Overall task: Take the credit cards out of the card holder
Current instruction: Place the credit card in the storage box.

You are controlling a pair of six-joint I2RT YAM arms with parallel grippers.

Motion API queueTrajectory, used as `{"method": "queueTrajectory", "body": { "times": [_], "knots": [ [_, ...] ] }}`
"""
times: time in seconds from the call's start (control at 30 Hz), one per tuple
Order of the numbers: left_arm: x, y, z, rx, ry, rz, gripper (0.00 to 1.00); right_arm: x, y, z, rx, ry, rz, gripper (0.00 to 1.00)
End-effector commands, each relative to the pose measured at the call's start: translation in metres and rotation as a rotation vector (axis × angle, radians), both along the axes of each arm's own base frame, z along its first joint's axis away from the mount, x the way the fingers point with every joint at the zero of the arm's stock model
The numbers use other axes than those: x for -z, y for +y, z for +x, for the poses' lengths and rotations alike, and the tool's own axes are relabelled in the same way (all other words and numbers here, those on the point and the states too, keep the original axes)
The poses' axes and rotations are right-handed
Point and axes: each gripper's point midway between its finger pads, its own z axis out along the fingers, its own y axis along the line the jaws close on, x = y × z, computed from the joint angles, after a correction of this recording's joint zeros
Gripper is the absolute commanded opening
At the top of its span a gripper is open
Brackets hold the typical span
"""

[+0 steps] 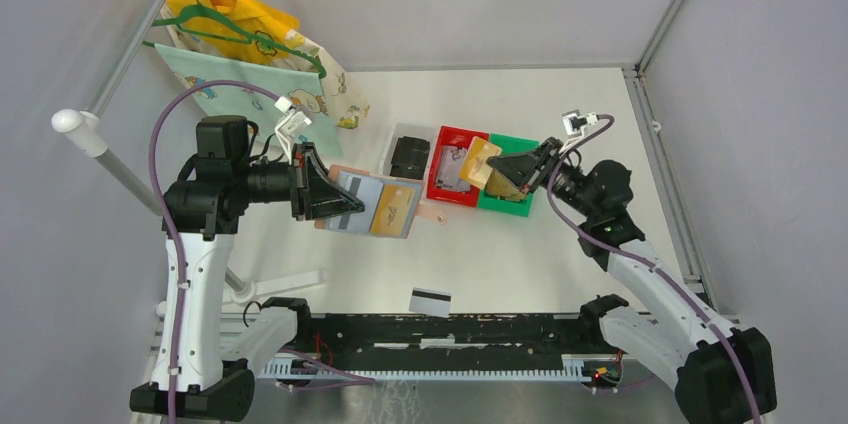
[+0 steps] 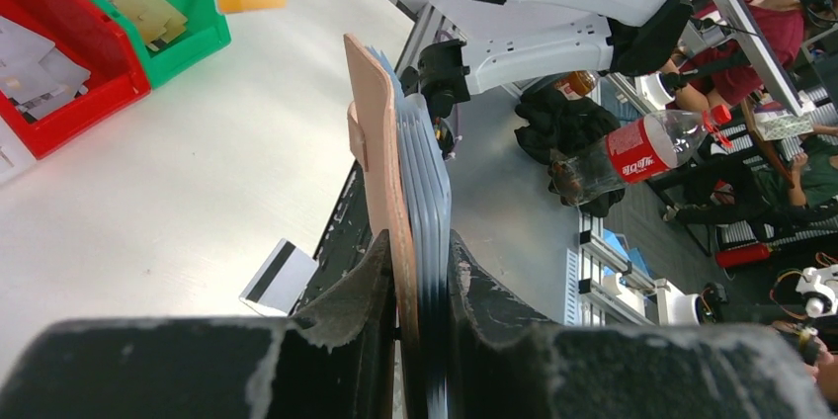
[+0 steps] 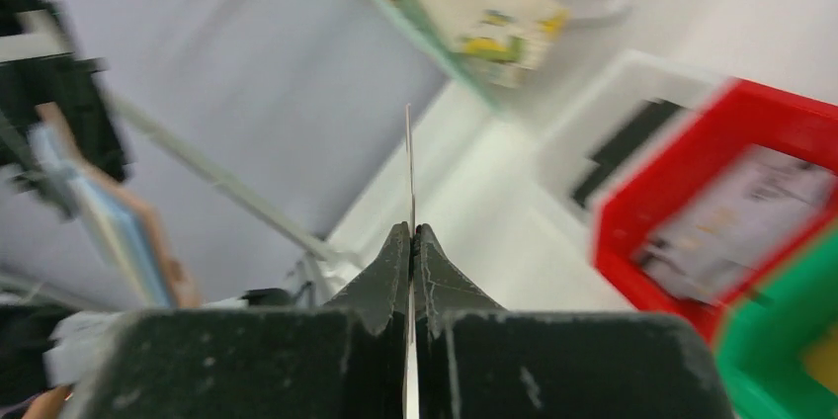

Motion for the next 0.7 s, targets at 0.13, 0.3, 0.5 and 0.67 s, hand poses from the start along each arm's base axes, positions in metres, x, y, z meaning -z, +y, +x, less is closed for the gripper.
{"method": "queueTrajectory", "body": {
  "times": [0.13, 0.3, 0.5, 0.67],
  "knots": [
    [-0.012, 0.002, 0.000, -0.018, -0.107, 0.020, 0.03, 0.096, -0.072, 0.056, 0.227, 0.225, -0.436, 0.00],
    [-0.013, 0.003, -0.002, -0.029, -0.148, 0.035, 0.03, 0.133, -0.099, 0.081, 0.348, 0.329, -0.607, 0.00],
    [-0.014, 0.003, -0.004, -0.023, -0.155, 0.032, 0.03, 0.141, -0.109, 0.108, 0.413, 0.345, -0.662, 0.00],
    [-0.014, 0.002, -0.005, -0.015, -0.154, 0.027, 0.03, 0.158, -0.106, 0.129, 0.408, 0.373, -0.685, 0.00]
  ]
}}
